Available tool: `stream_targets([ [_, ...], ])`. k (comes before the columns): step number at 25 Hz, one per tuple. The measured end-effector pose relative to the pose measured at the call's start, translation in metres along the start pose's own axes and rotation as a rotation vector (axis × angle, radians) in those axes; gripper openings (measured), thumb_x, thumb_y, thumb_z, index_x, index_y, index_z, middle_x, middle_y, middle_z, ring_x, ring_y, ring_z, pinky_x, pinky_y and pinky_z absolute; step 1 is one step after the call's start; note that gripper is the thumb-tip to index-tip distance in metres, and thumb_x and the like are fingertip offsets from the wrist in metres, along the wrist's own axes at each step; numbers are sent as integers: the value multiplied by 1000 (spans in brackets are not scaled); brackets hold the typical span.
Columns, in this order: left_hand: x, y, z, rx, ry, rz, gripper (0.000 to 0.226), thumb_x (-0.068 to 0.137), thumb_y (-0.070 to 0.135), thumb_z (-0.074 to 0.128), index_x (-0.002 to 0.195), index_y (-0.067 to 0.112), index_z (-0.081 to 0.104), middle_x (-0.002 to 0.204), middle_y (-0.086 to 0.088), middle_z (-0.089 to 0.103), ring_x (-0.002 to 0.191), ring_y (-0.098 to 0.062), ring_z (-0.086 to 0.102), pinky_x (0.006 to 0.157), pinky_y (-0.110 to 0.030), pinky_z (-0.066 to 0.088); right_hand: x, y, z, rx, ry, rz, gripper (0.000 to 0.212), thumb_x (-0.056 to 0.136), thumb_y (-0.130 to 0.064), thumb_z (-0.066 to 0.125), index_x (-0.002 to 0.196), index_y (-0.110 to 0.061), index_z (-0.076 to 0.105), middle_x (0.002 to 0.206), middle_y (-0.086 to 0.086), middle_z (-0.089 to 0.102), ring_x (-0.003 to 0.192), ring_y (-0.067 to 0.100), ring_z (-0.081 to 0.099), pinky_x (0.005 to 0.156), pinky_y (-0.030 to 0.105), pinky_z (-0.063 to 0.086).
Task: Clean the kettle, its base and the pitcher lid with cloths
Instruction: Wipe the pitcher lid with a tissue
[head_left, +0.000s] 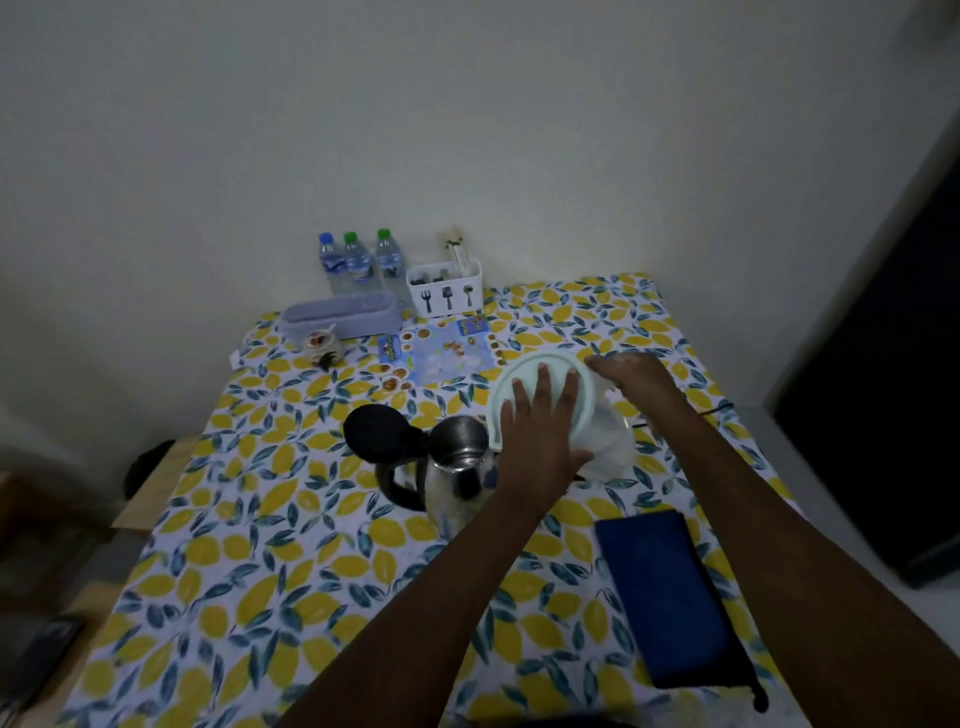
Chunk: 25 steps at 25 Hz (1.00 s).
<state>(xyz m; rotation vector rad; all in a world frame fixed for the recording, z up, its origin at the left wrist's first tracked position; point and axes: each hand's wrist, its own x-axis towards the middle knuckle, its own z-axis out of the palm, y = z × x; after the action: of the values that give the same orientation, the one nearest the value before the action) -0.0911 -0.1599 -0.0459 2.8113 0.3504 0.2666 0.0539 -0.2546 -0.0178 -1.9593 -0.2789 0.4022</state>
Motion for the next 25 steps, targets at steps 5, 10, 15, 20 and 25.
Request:
stream_targets([
  [5, -6, -1, -11, -30, 74, -126, 96, 86, 38, 65, 152, 23, -3, 162, -16, 0, 145, -48, 8, 116, -56, 19, -2, -38, 15, -162, -37, -129, 52, 73, -48, 72, 55, -6, 48, 56, 9, 42, 47, 12, 43, 49, 25, 34],
  [10, -3, -15, -14, -105, 88, -206, 106, 79, 42, 72, 152, 24, -2, 162, -15, 7, 142, -48, 17, 114, -56, 26, -1, -60, 33, -267, -64, -169, 55, 81, -35, 70, 43, -18, 35, 36, -7, 31, 40, 14, 32, 50, 31, 27],
  [15, -6, -21, -12, -216, 98, -198, 102, 82, 37, 71, 152, 20, -1, 162, -15, 3, 143, -50, 12, 115, -55, 23, 5, -64, 42, -471, -88, -229, 55, 85, -35, 66, 46, -15, 32, 46, 1, 31, 45, 18, 34, 53, 34, 26],
  [20, -7, -30, -9, -293, 124, -213, 96, 85, 34, 68, 152, 17, 2, 162, -12, 0, 144, -48, 8, 118, -51, 17, 12, -65, 49, -597, -105, -290, 50, 84, -47, 62, 54, -11, 42, 52, 2, 38, 53, 19, 42, 52, 33, 27],
  [25, -9, -25, -7, -351, 158, -259, 96, 86, 35, 66, 152, 18, -2, 163, -11, -2, 146, -44, 7, 119, -49, 16, 17, -73, 52, -622, -94, -295, 50, 79, -50, 66, 55, -11, 46, 54, 6, 41, 48, 17, 40, 50, 31, 27],
])
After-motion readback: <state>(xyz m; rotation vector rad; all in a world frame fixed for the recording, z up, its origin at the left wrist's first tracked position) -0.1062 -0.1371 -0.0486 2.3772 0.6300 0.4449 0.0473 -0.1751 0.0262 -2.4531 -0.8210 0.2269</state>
